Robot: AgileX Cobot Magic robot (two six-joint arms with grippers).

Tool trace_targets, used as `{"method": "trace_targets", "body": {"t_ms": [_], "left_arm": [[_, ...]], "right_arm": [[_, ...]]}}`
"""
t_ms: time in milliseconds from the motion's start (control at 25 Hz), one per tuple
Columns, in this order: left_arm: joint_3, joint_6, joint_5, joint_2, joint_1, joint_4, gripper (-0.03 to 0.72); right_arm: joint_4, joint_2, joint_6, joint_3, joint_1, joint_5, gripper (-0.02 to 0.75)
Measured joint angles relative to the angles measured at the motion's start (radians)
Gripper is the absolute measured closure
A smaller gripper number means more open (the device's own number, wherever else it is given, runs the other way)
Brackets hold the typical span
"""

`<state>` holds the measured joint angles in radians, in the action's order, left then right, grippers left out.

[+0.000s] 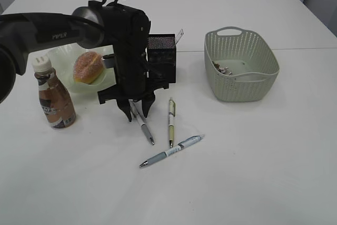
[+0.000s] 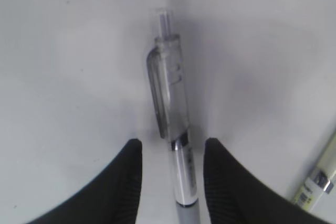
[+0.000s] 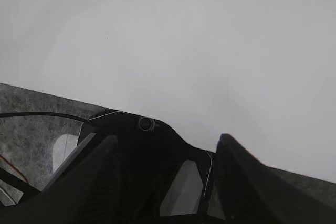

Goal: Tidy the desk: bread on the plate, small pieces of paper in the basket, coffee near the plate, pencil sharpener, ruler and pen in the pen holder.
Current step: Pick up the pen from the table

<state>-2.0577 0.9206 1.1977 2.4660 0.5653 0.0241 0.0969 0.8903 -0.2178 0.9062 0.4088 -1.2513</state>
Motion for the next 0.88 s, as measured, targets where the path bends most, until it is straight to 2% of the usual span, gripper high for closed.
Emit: {"method": "trace_targets", "body": {"t_ms": [880], "left_arm": [[0.000,-0.004,-0.004,0.000,0.000,-0.012,0.426]], "right_arm": [[0.000,0.000,0.000,0.000,0.000,0.000,0.289]]}}
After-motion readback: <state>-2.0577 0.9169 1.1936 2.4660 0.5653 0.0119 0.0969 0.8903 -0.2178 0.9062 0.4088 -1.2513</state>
